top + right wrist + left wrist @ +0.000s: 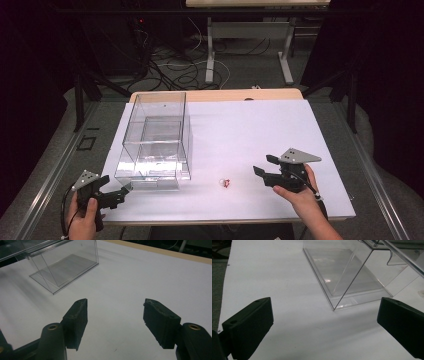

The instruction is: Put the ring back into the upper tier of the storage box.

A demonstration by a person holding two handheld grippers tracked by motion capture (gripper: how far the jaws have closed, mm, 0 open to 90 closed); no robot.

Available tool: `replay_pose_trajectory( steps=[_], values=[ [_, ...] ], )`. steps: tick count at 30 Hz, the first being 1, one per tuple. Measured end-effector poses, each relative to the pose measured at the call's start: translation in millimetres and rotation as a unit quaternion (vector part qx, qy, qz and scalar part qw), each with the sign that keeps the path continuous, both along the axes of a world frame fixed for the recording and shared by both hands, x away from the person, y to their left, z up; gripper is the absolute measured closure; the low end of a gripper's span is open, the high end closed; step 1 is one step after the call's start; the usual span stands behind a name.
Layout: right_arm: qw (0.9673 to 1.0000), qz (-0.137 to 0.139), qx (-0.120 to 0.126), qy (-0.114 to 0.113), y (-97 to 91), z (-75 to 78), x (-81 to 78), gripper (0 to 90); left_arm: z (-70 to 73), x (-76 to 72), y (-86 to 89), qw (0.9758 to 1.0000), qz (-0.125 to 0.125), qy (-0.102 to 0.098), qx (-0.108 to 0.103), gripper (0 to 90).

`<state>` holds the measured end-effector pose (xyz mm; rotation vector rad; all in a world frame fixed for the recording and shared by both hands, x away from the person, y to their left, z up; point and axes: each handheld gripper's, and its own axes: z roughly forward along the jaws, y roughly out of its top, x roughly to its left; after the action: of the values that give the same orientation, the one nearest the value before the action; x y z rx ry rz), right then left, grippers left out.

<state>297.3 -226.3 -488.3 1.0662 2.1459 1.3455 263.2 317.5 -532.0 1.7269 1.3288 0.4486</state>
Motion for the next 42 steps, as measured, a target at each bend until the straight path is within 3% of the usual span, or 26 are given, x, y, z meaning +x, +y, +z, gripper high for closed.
replay_pose_trajectory(
  steps=[16,21,24,31,36,42],
  values=[
    [0.9989,0.026,0.008,0.037,26.6,-3.8,10.7,37.4,-0.5,0.4,0.4,1.0000,-0.001,0.002,-0.005,0.9],
    [0.9957,0.020,0.018,0.088,34.8,-5.2,13.8,40.9,-0.4,0.1,0.8,1.0000,-0.001,0.002,-0.006,0.9],
    [0.9962,0.023,0.001,0.084,40.1,-7.4,15.0,40.2,-0.5,0.1,1.0,1.0000,-0.001,0.002,-0.008,0.9],
    [0.9943,0.028,0.003,0.103,51.2,-12.6,18.0,34.3,-0.5,0.3,0.9,1.0000,-0.002,0.001,-0.009,0.9],
    [0.9917,0.023,0.022,0.125,56.5,-16.2,22.1,31.1,-0.5,0.4,1.0,1.0000,-0.002,0.002,-0.008,0.9],
    [0.9893,0.034,0.015,0.141,62.3,-21.6,25.2,30.9,-0.7,0.6,1.1,0.9999,-0.003,0.002,-0.010,0.9]
  ],
)
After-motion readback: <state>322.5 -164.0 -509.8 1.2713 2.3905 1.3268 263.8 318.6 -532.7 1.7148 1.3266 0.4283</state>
